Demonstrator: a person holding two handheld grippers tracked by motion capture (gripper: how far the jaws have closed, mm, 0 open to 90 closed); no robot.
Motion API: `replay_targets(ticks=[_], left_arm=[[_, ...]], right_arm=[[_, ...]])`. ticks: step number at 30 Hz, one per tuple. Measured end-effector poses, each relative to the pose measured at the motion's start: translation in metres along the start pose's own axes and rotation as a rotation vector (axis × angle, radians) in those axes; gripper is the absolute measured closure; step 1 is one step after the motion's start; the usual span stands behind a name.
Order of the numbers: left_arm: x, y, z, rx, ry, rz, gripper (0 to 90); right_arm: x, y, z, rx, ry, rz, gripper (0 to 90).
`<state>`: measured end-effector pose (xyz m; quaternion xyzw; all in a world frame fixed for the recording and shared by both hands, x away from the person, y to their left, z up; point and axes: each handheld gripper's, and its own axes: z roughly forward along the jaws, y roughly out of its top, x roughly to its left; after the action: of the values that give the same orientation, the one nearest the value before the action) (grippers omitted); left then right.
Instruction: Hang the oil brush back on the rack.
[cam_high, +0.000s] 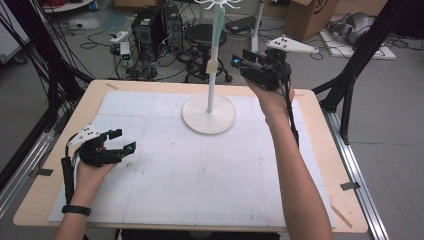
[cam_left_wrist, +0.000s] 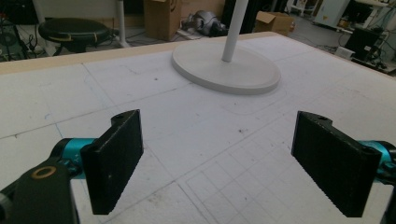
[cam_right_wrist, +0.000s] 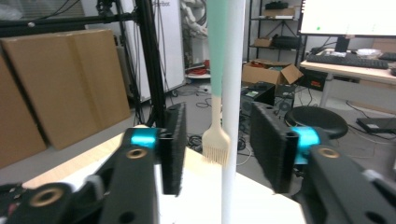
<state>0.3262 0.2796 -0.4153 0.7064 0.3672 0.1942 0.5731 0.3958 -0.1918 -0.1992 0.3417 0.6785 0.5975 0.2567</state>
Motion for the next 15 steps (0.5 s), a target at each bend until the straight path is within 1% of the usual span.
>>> replay_targets(ticks=[2, 3, 7, 8, 9, 10, 11, 12, 13, 14, 15], left_arm=[[0.000, 0.000, -0.001, 0.002, 0.001, 0.001, 17.3], [0.000, 0.000, -0.001, 0.002, 0.001, 0.001, 17.3], [0.001, 0.001, -0.001, -0.005, 0.011, 0.001, 17.3], [0.001, 0.001, -0.002, -0.011, 0.013, -0.006, 17.3], [0.001, 0.001, -0.002, -0.012, 0.013, -0.010, 17.3], [0.000, 0.001, -0.002, -0.013, 0.014, -0.013, 17.3], [0.000, 0.001, -0.002, -0.014, 0.017, -0.008, 17.3], [0.001, 0.001, -0.002, -0.018, 0.020, -0.010, 17.3], [0.001, 0.001, -0.002, -0.018, 0.020, -0.010, 17.3], [0.001, 0.001, -0.003, -0.011, 0.025, -0.006, 17.3], [0.001, 0.001, -0.003, -0.011, 0.025, -0.006, 17.3]], right_arm=[[-0.003, -0.007, -0.009, 0.001, 0.015, -0.007, 50.0], [-0.003, -0.007, -0.009, 0.001, 0.015, -0.007, 50.0], [-0.010, -0.026, -0.029, -0.001, 0.022, -0.004, 46.1], [-0.014, -0.040, -0.042, 0.010, 0.028, -0.007, 44.6], [-0.014, -0.040, -0.042, 0.010, 0.028, -0.007, 44.6], [-0.015, -0.044, -0.045, 0.025, 0.025, -0.003, 43.2], [-0.017, -0.052, -0.051, 0.028, 0.028, -0.005, 43.0], [-0.020, -0.066, -0.062, 0.031, 0.026, 0.000, 41.1], [-0.020, -0.066, -0.062, 0.031, 0.026, 0.000, 41.1], [-0.024, -0.085, -0.075, 0.029, 0.025, 0.004, 39.4], [-0.024, -0.085, -0.075, 0.029, 0.025, 0.004, 39.4]])
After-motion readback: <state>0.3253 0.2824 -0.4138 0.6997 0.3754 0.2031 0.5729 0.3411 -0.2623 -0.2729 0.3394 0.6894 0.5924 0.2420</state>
